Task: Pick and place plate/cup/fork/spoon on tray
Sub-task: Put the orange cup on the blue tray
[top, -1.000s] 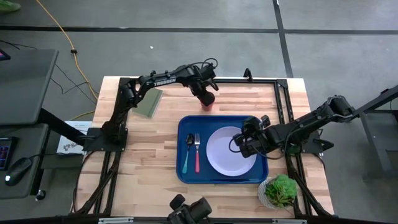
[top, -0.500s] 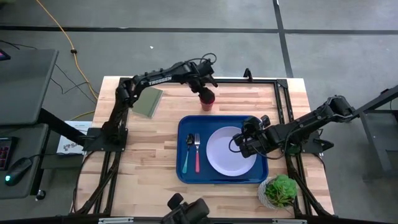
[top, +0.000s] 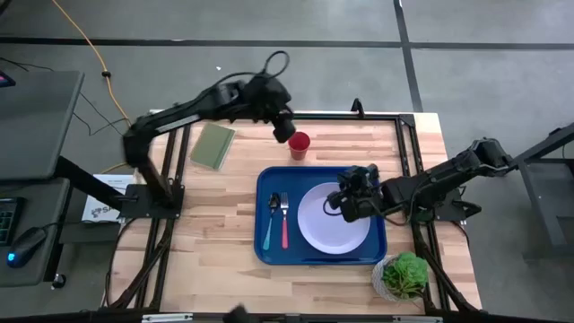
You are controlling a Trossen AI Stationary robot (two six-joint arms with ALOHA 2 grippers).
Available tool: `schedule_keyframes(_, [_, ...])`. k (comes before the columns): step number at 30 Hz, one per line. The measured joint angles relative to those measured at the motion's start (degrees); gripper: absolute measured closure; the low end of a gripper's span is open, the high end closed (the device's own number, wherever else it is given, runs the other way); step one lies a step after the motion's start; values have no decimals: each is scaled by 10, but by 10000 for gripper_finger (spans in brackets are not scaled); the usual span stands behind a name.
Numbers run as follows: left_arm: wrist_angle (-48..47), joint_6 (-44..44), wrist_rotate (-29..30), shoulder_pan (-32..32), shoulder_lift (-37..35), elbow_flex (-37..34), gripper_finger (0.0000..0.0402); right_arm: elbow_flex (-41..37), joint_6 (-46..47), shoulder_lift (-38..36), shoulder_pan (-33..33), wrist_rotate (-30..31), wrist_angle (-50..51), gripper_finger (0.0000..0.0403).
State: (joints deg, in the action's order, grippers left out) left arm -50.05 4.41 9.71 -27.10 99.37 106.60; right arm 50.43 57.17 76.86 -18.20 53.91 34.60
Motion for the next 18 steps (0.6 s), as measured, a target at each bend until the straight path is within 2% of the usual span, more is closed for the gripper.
schedule_keyframes(4, [130, -21, 3, 52, -115, -111, 215, 0, -103, 0, 31, -3, -107, 378])
schedule_keyframes(9, [264, -31, 4, 106, -269, -313, 215, 0, -200, 0, 86, -76, -229, 301])
schedule_keyframes(15, [463, -21, 40, 159, -435, -591, 215, 4, -198, 8, 171, -173, -317, 174])
schedule_keyframes(18, [574, -2, 62, 176, -489, -702, 215, 46, -172, 33, 219, -221, -278, 139])
